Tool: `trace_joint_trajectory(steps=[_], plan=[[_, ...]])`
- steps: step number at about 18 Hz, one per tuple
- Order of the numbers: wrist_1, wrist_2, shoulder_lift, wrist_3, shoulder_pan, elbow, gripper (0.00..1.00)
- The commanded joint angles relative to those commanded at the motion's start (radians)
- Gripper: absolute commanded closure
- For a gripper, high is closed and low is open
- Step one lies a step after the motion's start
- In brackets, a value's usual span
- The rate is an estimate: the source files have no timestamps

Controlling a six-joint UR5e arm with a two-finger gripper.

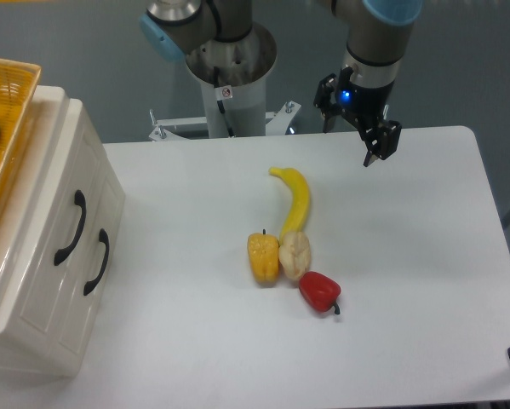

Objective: Slide the top white drawer open
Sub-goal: 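Lift the open gripper away from its start position above the table, then move the gripper toward the top drawer handle of the white cabinet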

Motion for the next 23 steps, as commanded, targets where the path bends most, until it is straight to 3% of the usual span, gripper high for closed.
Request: trace_joint_trajectory(steps=[6, 10, 13, 23], plan=[[-0.008, 0.000, 0.003, -0.012, -0.005, -0.008, 0.00], [-0.006, 0.000, 0.000, -0.168, -0.015, -0.040, 0.00], [-0.009, 0.000, 0.000, -0.192, -0.037, -0.048, 0.00], [-0.002, -0.067, -0.026, -0.484, -0.127, -0.035, 0.00]])
